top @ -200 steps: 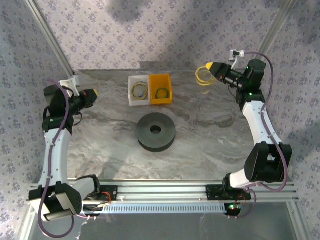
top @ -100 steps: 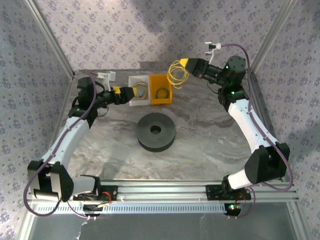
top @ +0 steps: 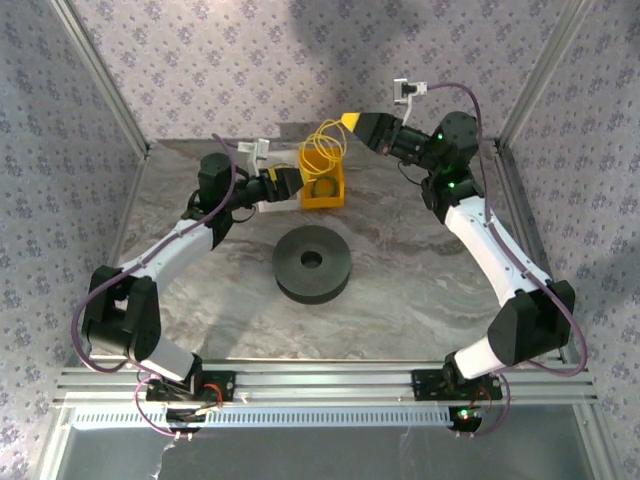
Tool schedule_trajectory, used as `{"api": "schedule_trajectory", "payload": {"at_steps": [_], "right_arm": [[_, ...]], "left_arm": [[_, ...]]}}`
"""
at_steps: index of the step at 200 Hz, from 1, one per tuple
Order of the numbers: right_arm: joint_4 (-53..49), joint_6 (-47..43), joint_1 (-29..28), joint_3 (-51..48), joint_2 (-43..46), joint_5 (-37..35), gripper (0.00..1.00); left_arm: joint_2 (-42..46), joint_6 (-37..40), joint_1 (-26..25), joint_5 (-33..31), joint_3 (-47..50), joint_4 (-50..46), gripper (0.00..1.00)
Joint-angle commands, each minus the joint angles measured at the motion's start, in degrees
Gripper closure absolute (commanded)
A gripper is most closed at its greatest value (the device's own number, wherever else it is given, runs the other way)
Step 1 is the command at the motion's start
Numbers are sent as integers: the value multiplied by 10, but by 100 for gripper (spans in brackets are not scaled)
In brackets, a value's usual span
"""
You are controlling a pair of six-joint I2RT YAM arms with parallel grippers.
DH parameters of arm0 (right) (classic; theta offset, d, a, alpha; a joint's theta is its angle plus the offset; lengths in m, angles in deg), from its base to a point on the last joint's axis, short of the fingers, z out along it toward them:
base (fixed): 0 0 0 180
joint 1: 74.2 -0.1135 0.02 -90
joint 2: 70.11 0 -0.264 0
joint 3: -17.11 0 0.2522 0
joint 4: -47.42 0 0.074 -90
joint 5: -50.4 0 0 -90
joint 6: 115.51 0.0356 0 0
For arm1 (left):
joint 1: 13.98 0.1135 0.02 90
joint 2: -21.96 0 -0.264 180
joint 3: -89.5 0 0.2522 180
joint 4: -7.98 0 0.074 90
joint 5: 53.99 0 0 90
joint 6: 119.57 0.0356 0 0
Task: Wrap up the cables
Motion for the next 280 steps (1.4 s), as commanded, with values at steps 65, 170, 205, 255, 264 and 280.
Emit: {"api": "schedule_trajectory", "payload": {"at_steps": [65,170,205,255,264,280], "right_arm": [[66,32,-21,24,-17,-10,100],[87,42,-47,24,-35,-15,100],[84,39,-46,22,-33,-15,100],[10,-21,15,0,3,-2,100],[-14,-41,39,-9,17,1,100],[-57,-75,85,-25,42,7,100]], "left_arm": [[-42,-53,-6,7,-30,113,17],[-68,-73,-11,8,-50,136,56],[-66,-72,-11,5,-51,131,88],[-20,-20,15,-8,-41,14,100],[1,4,30,-17,-38,-38,100],[47,71,62,-46,-41,-175,100]]}}
